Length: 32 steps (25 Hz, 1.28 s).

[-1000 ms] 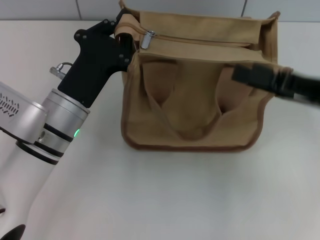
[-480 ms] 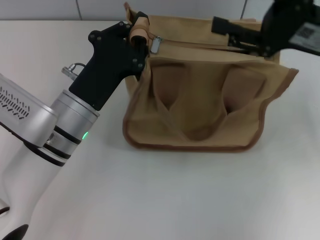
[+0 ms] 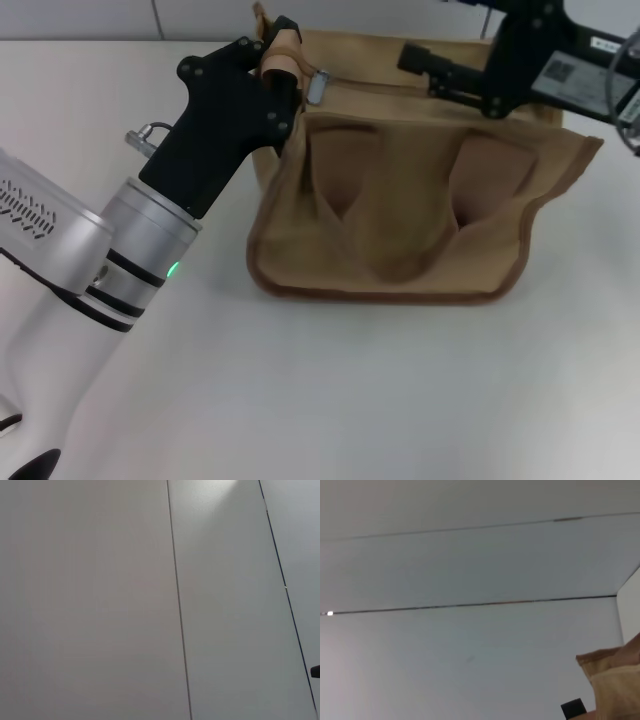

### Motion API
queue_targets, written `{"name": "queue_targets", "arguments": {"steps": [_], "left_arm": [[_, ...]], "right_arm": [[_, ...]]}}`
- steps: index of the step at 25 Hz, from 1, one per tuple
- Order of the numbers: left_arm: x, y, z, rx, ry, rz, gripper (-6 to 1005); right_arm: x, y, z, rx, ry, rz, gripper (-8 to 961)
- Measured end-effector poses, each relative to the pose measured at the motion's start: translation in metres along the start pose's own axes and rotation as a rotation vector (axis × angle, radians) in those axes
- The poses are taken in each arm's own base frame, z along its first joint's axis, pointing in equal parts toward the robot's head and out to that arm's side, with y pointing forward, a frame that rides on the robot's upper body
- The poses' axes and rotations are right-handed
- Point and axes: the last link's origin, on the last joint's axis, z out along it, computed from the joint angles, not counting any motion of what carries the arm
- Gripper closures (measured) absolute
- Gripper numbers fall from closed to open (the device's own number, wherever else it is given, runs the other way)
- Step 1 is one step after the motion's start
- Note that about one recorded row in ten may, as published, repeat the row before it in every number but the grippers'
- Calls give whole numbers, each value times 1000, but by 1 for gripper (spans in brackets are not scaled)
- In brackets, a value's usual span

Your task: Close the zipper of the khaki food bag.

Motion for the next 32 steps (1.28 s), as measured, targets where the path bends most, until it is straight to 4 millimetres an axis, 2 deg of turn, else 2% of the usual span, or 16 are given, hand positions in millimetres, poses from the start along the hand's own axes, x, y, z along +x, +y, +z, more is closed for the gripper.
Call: {"name": "queue_targets", "arguments": {"steps": [6, 11, 32], "left_arm": [[2, 2, 4, 2, 11, -12, 997], [4, 2, 8, -3, 21, -14, 997], [8, 6, 22, -32, 40, -15, 997]], "right_arm": [[13, -7, 18, 24, 76, -4, 288], [14, -5, 25, 23, 102, -51, 288], [9, -19, 28, 92, 53, -105, 288]]}}
